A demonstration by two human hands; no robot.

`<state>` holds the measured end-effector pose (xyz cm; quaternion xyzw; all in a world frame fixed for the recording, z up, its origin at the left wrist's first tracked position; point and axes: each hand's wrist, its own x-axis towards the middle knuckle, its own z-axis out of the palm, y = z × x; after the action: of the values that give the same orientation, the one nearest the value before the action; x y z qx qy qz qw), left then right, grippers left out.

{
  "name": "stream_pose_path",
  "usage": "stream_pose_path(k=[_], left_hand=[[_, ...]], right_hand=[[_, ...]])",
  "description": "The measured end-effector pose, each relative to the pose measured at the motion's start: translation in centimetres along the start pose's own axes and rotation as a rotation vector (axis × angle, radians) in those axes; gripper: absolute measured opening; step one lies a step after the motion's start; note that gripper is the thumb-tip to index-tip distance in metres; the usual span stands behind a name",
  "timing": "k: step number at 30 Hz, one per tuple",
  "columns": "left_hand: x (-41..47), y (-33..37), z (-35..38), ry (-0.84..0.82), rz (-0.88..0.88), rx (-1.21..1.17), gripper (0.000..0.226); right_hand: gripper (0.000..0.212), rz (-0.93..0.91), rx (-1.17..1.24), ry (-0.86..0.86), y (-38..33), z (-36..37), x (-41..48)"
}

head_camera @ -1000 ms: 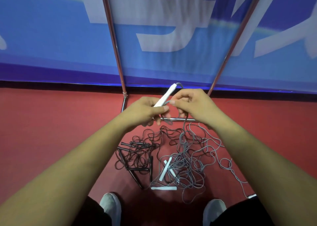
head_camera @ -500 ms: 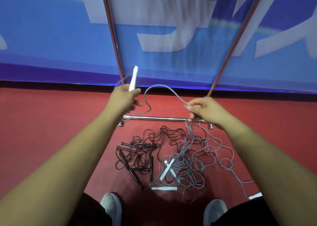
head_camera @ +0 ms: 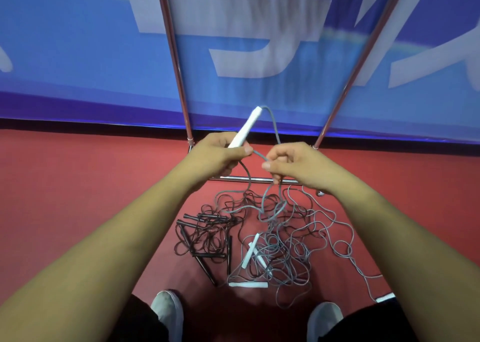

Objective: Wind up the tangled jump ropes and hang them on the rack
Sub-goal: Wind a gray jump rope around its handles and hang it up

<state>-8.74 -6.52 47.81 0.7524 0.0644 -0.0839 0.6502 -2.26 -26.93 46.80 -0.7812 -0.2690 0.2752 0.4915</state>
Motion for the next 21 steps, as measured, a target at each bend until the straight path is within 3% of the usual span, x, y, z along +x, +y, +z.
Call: stream_pose_path(k=[6, 8, 11, 13, 15, 18, 21], left_hand=[[0.9, 0.5, -1.9, 0.204, 0.074, -0.395, 0.023], [1.2, -0.2, -2.7, 0.276, 0.041, -0.309, 0.021], [1.5, -1.5, -3.5, 0.492, -0.082, 0.008, 0.007], [1.5, -1.8, -3.7, 0.554, -0.063, 0.114, 0.018], [1.2, -1.5, -3.4, 0.491, 0.001, 0.087, 0.022], [0.5, -0.9, -1.6, 0.170, 0.047, -0.019, 0.018], [0.0, -0.8, 0.1, -0.103, 0.030, 0.030, 0.012]], right_hand=[[0.012, 0.258, -0.314, -0.179, 4.8, -1.8, -0.3], [0.013, 0.285, -0.318, -0.133, 5.1, -2.1, -0.6], [0.013, 0.207, -0.251, 0.065, 4.1, -2.0, -0.5], [0.011, 0.114, -0.131, 0.164, 3.0, -1.8, -0.3], [0.013, 0.025, -0.088, 0.187, 1.6, -1.5, -0.3], [0.015, -0.079, -0.065, 0.121, -0.6, -0.4, -0.3], [0.016, -0.148, -0.009, 0.131, -1.7, 0.3, -0.1]])
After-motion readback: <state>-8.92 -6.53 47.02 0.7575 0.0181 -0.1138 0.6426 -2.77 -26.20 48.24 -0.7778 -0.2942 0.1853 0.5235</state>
